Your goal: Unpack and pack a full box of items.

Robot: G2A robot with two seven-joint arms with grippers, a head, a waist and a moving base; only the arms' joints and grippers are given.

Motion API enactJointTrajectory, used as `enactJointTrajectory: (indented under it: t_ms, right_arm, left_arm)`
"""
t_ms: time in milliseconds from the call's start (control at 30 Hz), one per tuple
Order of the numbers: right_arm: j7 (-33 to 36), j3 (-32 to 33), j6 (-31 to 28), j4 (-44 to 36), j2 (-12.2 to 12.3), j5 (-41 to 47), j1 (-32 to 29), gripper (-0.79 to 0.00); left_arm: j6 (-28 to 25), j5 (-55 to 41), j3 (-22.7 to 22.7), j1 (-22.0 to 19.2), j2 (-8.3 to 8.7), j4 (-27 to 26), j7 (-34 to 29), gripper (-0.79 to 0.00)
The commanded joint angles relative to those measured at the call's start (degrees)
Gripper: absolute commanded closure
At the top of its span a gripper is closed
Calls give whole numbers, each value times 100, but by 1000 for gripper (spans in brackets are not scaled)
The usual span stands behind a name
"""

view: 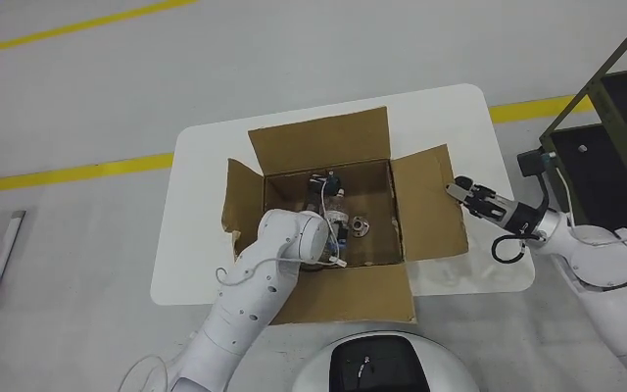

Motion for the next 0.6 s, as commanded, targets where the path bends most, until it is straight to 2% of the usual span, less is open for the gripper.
enactJointTrajectory:
  t_ms: [0,367,433,567]
  right_arm:
    - [30,39,-5,17,8,-18,23,0]
    - [199,356,-34,166,66,-19,130,0]
    - [201,423,-41,172,77,-5,118,0]
    - [232,537,-42,156,99,-22,73,0]
  left_arm:
    - [-29,-10,-157,44,32,-235,-112,0]
    - [-23,-21,-1150,115,192,-1512,-569,0]
    - [-246,348,-1269,61,236,-1631,-472,0]
    - [-315,627,-1735,26,310,-1696,-468,0]
